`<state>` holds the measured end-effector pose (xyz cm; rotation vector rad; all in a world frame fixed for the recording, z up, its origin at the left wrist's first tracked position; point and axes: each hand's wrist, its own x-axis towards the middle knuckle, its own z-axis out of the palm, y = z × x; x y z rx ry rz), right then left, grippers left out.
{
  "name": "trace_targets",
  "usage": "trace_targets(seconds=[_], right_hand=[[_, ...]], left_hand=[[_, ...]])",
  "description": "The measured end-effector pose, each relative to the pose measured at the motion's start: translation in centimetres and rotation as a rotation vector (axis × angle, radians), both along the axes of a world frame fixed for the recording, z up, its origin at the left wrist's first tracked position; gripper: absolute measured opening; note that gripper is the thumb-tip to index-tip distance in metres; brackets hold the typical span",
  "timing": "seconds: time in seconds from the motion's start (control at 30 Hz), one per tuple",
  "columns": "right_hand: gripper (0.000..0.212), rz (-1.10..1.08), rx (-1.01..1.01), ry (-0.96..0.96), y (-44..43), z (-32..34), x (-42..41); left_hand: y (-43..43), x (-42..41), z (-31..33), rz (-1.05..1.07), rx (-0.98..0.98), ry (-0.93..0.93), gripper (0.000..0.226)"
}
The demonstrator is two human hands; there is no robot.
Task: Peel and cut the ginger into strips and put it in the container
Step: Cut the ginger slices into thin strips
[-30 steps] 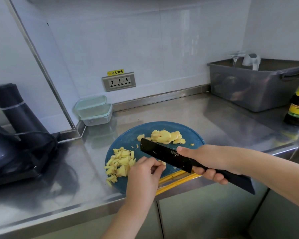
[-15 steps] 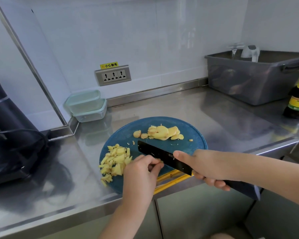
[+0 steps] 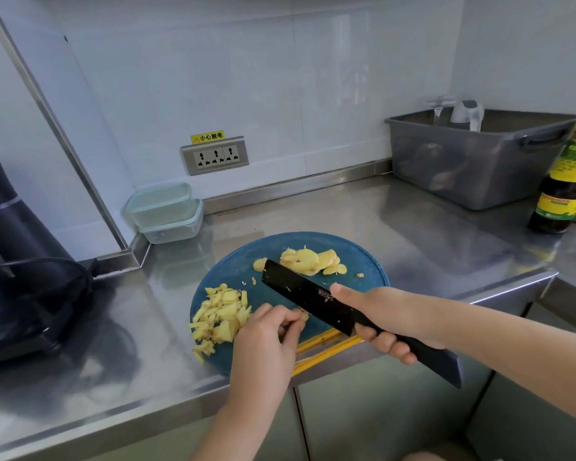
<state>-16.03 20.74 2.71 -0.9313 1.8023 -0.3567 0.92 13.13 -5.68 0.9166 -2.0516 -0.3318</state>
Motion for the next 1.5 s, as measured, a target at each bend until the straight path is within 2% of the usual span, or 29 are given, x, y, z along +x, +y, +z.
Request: trace_targets(seconds=[0.6, 0.8, 0.87, 1.07, 1.23, 1.5], right_hand=[[0.067, 0.038, 0.071, 0.164, 1.0, 1.6, 1.2], [0.073, 0.073, 0.208, 0.328, -0.6, 1.0, 3.6], [0.066, 0.099, 0.186, 0.358, -1.1, 0.7, 3.7], [0.068, -0.051, 0.096, 0.045, -0.9, 0.5, 1.8], [0.067, -0.049, 0.063, -0.032, 0.2, 0.8, 0.8], [0.068, 0.009, 0.044, 0.13, 0.5, 1.6, 1.5]], left_hand=[[0.1, 0.0, 0.3, 0.009, 0.044, -0.022, 0.01], [0.0, -0.1, 0.2, -0.011, 0.037, 0.012, 0.013], [-0.1, -0.1, 0.1, -0.007, 0.036, 0.016, 0.013], [0.1, -0.1, -0.1, 0.021, 0.035, 0.035, 0.014], [0.3, -0.1, 0.0, 0.035, 0.057, 0.027, 0.014], [0.6, -0.1, 0.2, 0.065, 0.03, 0.0, 0.017]])
